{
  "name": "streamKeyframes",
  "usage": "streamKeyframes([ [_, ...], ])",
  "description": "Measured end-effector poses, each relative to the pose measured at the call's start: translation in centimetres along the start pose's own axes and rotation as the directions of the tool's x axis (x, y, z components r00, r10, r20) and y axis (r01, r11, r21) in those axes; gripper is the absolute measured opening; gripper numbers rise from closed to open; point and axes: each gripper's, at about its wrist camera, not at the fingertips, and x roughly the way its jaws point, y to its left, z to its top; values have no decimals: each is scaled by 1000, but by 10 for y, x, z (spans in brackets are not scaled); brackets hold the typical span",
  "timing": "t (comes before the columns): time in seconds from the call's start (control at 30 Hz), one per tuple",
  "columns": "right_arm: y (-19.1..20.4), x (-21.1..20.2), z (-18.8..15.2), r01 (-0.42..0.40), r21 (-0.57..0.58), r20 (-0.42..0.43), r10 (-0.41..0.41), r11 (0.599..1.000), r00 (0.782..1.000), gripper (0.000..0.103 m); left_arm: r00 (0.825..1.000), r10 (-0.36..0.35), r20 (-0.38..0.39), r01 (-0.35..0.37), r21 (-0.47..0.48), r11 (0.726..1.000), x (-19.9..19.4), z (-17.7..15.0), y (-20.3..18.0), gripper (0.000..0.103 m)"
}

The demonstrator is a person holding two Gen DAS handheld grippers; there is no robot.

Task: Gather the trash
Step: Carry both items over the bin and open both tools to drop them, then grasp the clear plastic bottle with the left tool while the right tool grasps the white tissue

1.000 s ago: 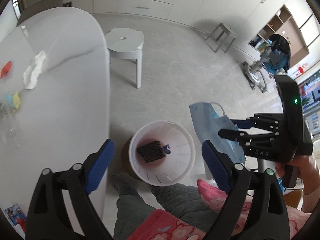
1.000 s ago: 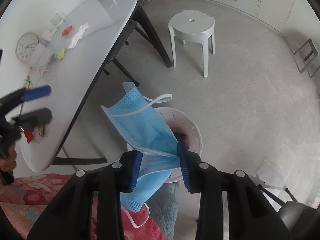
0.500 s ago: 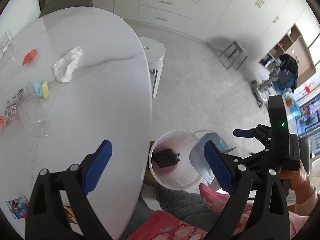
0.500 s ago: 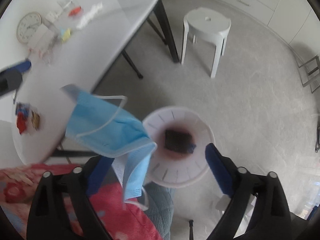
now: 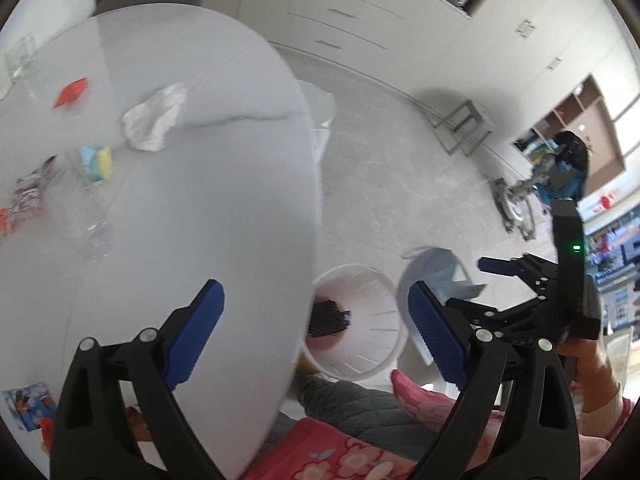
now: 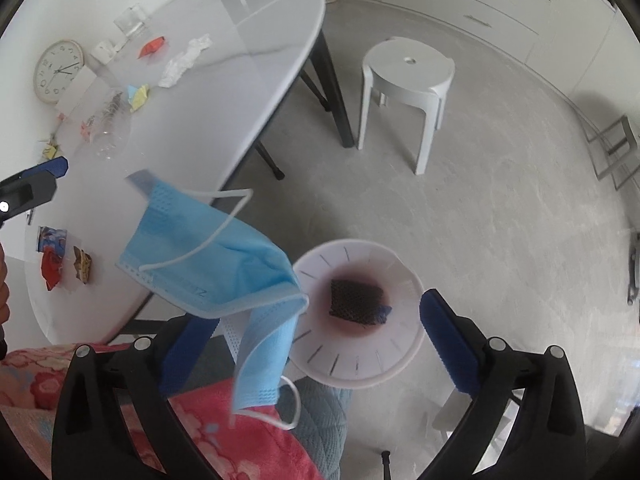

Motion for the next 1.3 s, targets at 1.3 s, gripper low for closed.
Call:
streamKeyframes([
  [1.3,-14,-63,-9,17,-91,209,3,996,978,101,998,-54,-34,58,131,990,33,19,-63,93],
])
